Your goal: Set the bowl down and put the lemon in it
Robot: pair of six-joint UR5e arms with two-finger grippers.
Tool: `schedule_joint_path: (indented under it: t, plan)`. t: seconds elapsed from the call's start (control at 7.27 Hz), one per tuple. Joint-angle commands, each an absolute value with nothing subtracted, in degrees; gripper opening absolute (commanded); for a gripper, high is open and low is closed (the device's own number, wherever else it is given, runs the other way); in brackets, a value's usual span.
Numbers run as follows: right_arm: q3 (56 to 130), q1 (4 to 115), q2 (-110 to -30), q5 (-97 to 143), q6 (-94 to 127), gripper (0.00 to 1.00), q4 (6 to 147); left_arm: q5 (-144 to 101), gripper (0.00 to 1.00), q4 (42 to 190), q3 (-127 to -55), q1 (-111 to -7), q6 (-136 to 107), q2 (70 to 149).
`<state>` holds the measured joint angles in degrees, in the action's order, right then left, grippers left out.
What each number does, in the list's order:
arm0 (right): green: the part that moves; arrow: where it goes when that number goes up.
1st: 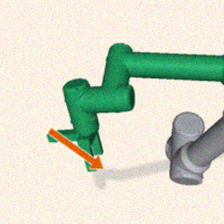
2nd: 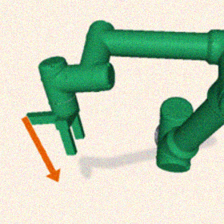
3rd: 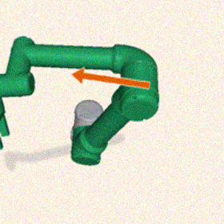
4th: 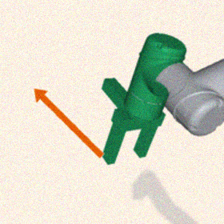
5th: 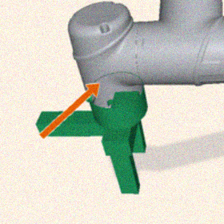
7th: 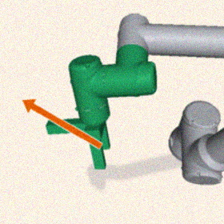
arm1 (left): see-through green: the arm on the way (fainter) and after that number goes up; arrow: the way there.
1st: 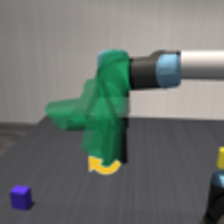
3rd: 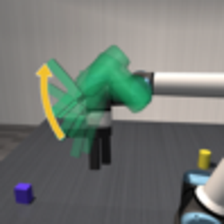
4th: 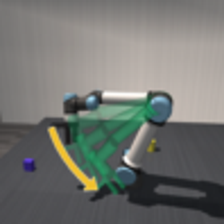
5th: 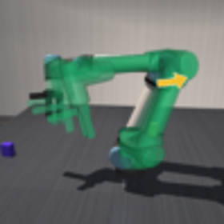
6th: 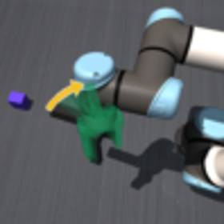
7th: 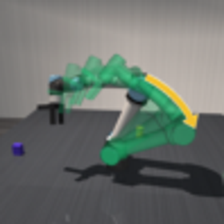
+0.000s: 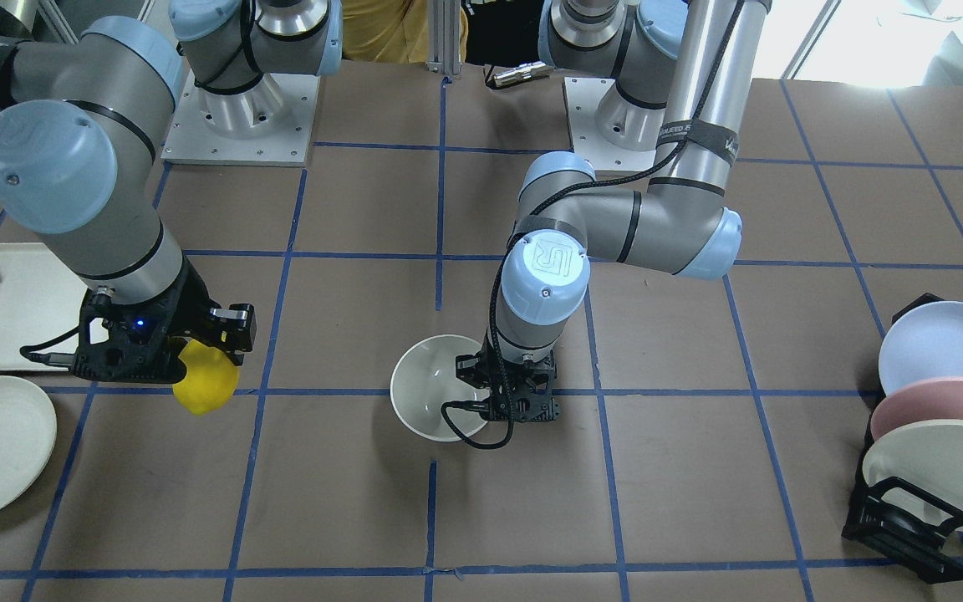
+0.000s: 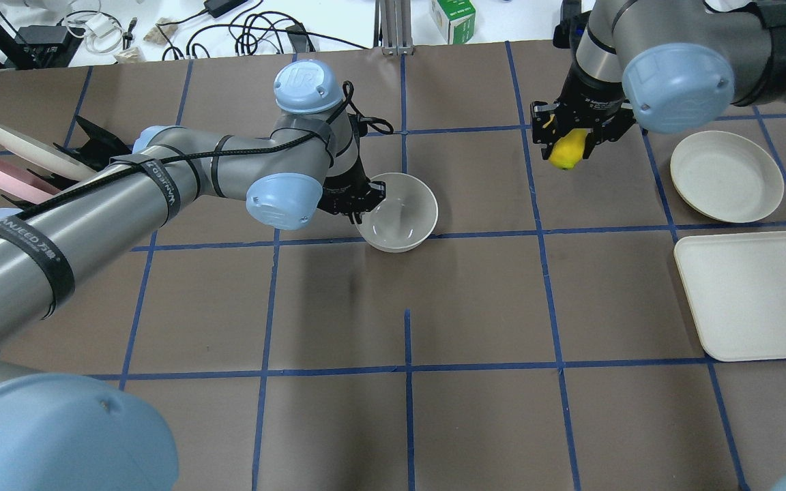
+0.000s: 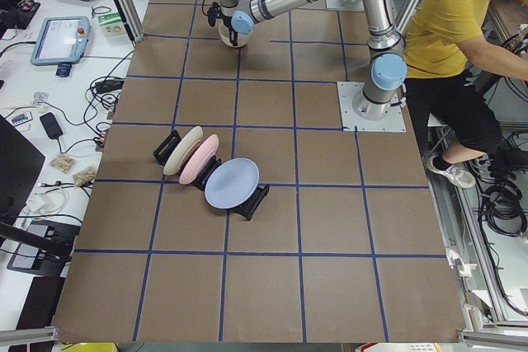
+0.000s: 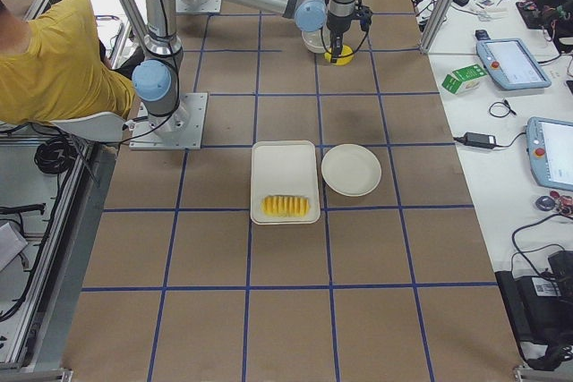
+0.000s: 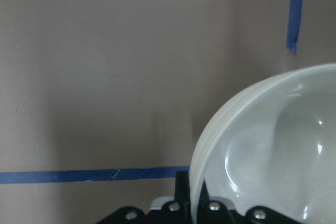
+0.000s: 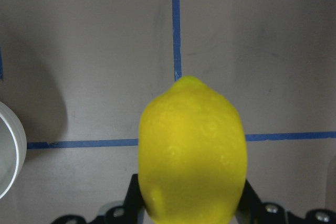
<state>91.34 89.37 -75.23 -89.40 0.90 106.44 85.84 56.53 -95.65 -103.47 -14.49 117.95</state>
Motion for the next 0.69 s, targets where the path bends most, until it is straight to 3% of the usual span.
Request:
schedule_joint_path:
  t: [0.0,0.55]
  plan:
    - [91.5,89.7,-75.2,-89.3,1.1,0.00,106.5,82.2,0.99,57.3,-95.0,-103.1,-15.2,115.7]
    - [91.1,93.0,-74.1,-88.6,3.5,0.00,108.6,86.6,1.00,73.8,-92.6,-97.9,-4.8,102.3]
